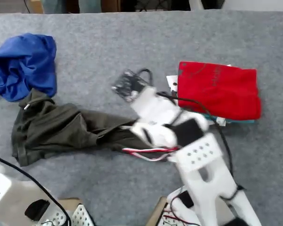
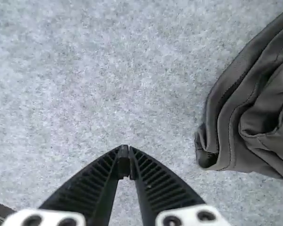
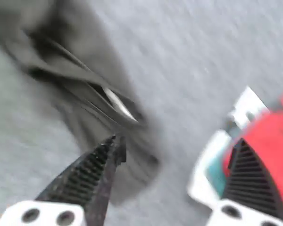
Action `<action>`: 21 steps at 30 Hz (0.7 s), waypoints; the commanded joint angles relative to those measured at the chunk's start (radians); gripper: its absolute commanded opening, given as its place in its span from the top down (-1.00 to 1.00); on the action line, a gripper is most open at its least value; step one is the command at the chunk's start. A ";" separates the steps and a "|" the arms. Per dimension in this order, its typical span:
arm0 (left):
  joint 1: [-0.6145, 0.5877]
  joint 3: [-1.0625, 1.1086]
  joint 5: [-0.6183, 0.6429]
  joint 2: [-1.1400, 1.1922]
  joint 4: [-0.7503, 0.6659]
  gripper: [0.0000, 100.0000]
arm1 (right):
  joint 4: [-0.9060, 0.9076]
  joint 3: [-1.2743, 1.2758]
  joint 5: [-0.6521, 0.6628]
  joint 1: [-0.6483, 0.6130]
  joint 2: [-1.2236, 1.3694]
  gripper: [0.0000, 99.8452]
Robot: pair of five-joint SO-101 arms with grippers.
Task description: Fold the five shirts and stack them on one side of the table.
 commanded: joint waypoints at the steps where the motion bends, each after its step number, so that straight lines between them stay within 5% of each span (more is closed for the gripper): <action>1: -0.008 0.027 -0.005 -0.044 -0.002 0.94 | -0.097 -0.124 -0.164 -0.173 0.186 0.29; 14: -0.012 0.067 -0.009 -0.044 -0.002 0.94 | -0.184 -0.499 -0.324 -0.397 0.906 0.32; 21: -0.012 0.068 -0.009 -0.044 -0.012 0.94 | -0.155 -0.618 -0.327 -0.301 1.072 0.98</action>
